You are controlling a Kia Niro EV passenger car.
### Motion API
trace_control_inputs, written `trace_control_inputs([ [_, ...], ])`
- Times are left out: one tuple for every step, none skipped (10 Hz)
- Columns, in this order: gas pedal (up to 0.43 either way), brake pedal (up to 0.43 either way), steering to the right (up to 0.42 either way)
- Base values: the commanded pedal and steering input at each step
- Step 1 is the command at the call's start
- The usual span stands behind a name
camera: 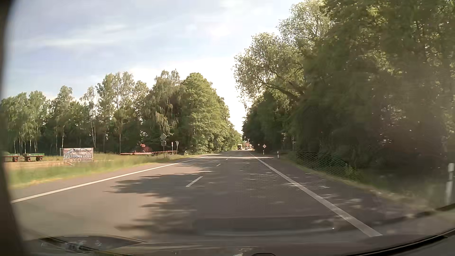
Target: Follow the waypoints while adhering to traffic rules and regulations
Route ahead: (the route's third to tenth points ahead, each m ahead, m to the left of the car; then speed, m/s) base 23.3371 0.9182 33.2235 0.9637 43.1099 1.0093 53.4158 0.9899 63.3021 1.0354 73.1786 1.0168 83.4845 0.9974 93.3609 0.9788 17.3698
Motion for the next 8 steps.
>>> trace_control_inputs([
  [0.157, 0.000, -0.002],
  [0.157, 0.000, -0.003],
  [0.157, 0.000, -0.003],
  [0.157, 0.000, -0.003],
  [0.157, 0.000, -0.003],
  [0.157, 0.000, -0.003],
  [0.157, 0.000, -0.003],
  [0.157, 0.000, -0.003],
])
